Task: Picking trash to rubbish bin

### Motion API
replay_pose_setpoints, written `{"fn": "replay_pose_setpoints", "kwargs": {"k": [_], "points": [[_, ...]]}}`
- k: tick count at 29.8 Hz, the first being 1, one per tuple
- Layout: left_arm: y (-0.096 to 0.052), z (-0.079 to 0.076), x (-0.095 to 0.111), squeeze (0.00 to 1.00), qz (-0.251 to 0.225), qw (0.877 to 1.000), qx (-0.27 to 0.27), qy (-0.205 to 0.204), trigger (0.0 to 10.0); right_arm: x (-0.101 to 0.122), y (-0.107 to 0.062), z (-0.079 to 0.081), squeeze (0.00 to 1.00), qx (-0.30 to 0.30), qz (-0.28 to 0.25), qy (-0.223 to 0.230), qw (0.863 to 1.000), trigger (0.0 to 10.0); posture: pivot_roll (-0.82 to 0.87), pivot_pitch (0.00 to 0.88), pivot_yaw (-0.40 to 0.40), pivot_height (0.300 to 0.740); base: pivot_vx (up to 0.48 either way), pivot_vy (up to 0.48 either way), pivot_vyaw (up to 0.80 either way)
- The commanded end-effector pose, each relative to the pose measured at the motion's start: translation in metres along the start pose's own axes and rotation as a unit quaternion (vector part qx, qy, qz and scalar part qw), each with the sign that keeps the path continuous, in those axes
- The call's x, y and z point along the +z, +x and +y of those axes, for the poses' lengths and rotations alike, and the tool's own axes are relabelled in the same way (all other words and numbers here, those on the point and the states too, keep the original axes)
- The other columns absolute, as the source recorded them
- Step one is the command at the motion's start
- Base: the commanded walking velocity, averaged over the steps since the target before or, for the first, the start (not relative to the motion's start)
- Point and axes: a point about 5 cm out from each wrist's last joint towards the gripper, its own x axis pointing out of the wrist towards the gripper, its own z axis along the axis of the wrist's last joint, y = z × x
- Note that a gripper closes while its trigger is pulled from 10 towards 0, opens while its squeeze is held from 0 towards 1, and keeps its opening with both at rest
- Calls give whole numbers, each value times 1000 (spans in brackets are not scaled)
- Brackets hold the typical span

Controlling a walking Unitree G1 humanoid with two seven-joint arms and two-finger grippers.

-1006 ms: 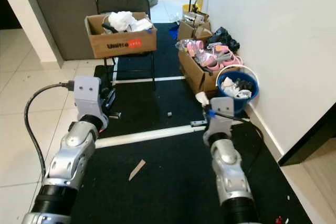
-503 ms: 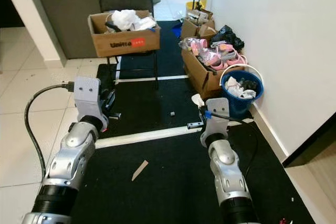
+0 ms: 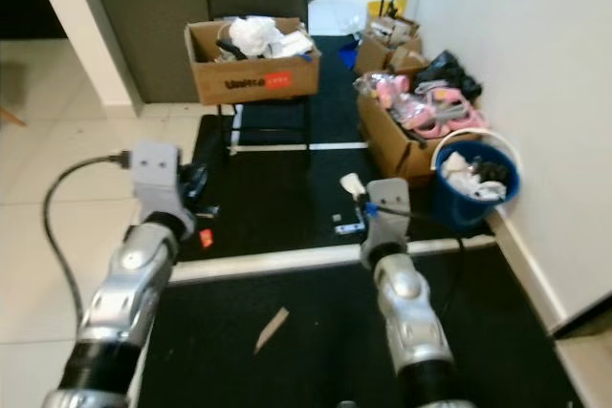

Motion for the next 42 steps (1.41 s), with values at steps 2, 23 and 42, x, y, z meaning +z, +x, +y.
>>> {"fn": "replay_pose_setpoints", "kwargs": {"k": [2,23,42], "points": [[-4,5,-7,0,15,1000,9,3,10000,-4,-1,3,0,3,3,4,1000,10000,-54,90,-9,740,337,0,0],[-2,5,-7,0,15,1000,13,4,10000,-3,2,1,0,8,0,1,1000,10000,-54,80,-18,740,339,0,0],[-2,7,-6,0,17,1000,18,8,10000,-2,7,6,0,12,0,13,1000,10000,-53,96,-22,740,354,0,0]]}}
